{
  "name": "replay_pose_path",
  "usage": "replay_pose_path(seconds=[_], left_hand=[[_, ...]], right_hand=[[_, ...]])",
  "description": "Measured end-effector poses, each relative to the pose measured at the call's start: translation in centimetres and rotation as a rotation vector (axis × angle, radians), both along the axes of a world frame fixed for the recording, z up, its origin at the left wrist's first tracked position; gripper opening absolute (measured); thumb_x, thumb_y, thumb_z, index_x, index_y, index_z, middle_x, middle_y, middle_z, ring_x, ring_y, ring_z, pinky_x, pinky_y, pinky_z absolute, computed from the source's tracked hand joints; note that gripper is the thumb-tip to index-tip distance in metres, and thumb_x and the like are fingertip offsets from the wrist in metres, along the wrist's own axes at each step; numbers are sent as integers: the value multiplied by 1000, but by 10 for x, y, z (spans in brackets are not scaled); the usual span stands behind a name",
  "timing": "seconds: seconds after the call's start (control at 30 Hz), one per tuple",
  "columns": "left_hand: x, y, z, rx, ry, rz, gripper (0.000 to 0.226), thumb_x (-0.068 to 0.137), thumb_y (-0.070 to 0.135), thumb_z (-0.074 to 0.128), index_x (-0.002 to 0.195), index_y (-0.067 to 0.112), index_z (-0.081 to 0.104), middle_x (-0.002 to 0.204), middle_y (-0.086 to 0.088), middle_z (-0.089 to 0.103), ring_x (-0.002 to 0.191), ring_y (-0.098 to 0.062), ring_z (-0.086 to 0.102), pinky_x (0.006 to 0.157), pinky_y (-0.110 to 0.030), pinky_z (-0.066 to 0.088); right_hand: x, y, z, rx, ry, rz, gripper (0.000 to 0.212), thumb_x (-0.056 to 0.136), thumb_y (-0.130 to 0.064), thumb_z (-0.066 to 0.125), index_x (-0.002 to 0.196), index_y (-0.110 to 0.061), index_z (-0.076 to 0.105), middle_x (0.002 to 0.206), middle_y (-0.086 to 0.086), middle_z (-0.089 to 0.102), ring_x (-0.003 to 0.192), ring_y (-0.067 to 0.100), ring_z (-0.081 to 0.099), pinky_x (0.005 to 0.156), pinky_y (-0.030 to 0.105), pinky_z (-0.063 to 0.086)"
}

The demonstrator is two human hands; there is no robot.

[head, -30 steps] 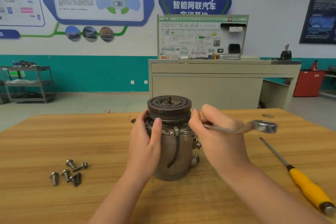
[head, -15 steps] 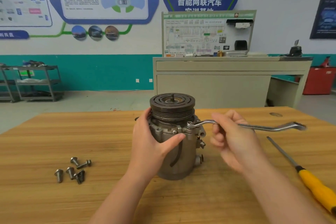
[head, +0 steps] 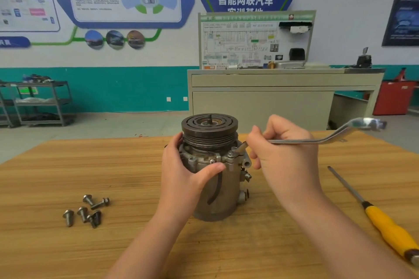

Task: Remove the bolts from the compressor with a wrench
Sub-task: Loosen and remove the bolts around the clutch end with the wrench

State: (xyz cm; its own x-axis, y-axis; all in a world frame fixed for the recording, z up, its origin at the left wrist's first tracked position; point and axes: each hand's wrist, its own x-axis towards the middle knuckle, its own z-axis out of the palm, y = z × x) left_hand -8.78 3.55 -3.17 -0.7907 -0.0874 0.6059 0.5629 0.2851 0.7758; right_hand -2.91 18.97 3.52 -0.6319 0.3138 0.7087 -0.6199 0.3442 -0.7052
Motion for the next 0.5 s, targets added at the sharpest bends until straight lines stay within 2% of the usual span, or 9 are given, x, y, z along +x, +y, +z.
replay_pose_path(seconds=[0.07,0.13,0.2,0.27,0.33,0.37,0.43,0.5], left_hand=[[-1,1,-1,14,1,3,107,46,71,75,138,37,31,131,18,43,117,9,42,94,-10,33],[-2,0,-2,30,5,14,111,46,71,76,140,33,33,132,15,43,121,3,41,98,-14,34],[-3,0,-3,16,11,37,112,47,73,77,141,31,33,130,16,42,120,3,39,98,-13,32],[-5,1,-4,8,12,48,106,49,74,76,139,35,34,126,22,40,119,2,41,99,-18,36],[-5,2,-4,23,-3,51,99,49,72,72,134,43,32,121,29,36,119,4,42,99,-22,40],[-4,3,-4,31,-11,50,101,48,73,71,136,44,29,122,29,35,119,4,42,100,-22,40],[-2,2,-4,43,-8,44,115,48,78,73,144,41,21,129,21,32,122,2,39,101,-18,35],[0,1,-3,39,8,36,125,45,79,73,148,39,15,131,20,26,122,7,31,95,-7,29]], right_hand=[[-2,-6,-5,-5,21,-12,41,86,-8,63,56,-10,36,51,15,49,39,9,48,39,16,38],[-1,-13,-8,94,93,-78,46,86,-8,62,53,-21,33,47,2,44,41,6,42,39,20,38],[5,-21,-9,290,189,-153,49,82,-6,60,56,-32,27,44,-11,34,42,3,38,40,10,27],[12,-30,-13,494,228,-221,41,80,-6,55,63,-31,27,48,-17,31,42,1,36,42,9,27],[14,-38,-20,588,210,-267,24,85,-14,44,65,-25,34,54,-12,42,44,7,39,38,22,35],[15,-40,-23,585,213,-290,23,87,-17,42,66,-23,37,54,-8,44,43,10,40,38,24,37],[14,-36,-29,462,199,-292,31,89,-14,52,62,-22,38,51,-9,40,42,7,37,39,18,35],[15,-26,-31,138,81,-170,35,88,-14,63,61,-16,41,49,3,46,42,13,43,41,25,39]])
